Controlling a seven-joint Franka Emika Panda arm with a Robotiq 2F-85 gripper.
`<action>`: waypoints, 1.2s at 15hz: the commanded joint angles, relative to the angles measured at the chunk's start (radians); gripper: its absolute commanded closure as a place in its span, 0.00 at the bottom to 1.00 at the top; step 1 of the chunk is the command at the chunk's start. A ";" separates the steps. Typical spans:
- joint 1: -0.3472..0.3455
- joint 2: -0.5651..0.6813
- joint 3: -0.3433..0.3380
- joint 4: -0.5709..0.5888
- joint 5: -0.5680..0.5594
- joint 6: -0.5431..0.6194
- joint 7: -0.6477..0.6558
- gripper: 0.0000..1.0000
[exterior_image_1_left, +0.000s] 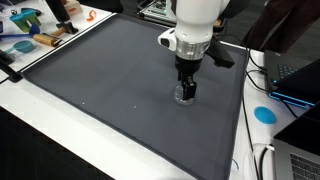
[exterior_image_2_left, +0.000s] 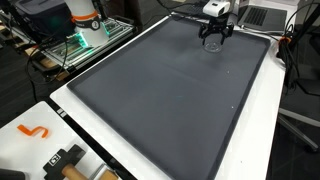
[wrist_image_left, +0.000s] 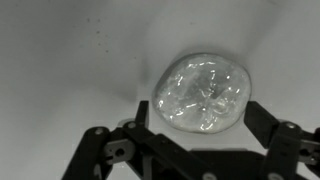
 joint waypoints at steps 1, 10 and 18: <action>-0.008 -0.002 0.008 -0.016 0.007 0.019 0.015 0.05; -0.012 0.020 0.014 0.004 0.012 0.036 0.006 0.11; -0.017 0.054 0.020 0.027 0.019 0.072 -0.008 0.22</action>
